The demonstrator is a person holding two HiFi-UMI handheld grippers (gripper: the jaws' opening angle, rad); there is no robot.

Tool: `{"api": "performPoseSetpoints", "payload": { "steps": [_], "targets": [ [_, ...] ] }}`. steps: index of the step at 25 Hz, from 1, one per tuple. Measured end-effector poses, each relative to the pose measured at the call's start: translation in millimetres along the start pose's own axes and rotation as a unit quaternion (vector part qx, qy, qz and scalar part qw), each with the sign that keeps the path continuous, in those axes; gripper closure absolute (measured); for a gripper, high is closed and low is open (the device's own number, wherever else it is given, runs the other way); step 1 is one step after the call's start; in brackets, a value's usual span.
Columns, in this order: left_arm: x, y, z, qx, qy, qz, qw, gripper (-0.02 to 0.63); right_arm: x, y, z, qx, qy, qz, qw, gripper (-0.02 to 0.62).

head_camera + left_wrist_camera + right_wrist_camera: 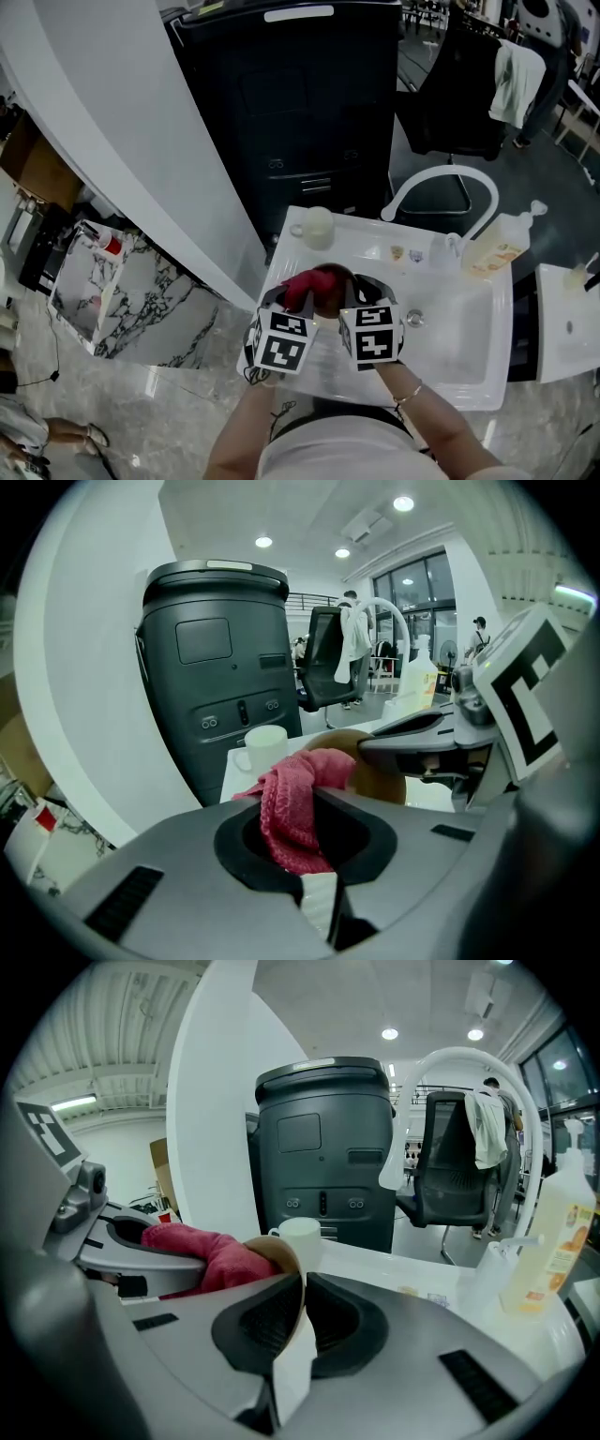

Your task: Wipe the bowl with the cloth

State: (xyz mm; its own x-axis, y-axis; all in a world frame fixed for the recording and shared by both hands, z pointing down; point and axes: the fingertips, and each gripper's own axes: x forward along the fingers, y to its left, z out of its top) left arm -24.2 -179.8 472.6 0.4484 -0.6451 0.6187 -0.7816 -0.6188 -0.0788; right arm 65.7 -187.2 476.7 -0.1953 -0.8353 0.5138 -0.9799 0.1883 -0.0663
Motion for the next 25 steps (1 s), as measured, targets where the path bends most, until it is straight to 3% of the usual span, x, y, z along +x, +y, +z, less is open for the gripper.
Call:
{"api": "performPoseSetpoints", "payload": {
  "steps": [11,15,18,25],
  "targets": [
    [-28,23,-10,-0.046,-0.008,0.027,0.9985,0.560,3,-9,1,0.008,0.006,-0.011,1.000,0.574],
    [-39,-4,5,-0.079,-0.037,-0.046,0.9951,0.560,2,-4,3,0.006,0.002,-0.006,1.000,0.578],
    [-33,-29,12,-0.075,-0.031,-0.096,0.9921,0.561,-1,9,9,-0.002,-0.009,0.006,1.000,0.578],
    [-13,-48,6,-0.038,0.022,-0.116,0.9922,0.561,-15,27,16,-0.011,-0.023,0.034,0.999,0.572]
  ]
}}
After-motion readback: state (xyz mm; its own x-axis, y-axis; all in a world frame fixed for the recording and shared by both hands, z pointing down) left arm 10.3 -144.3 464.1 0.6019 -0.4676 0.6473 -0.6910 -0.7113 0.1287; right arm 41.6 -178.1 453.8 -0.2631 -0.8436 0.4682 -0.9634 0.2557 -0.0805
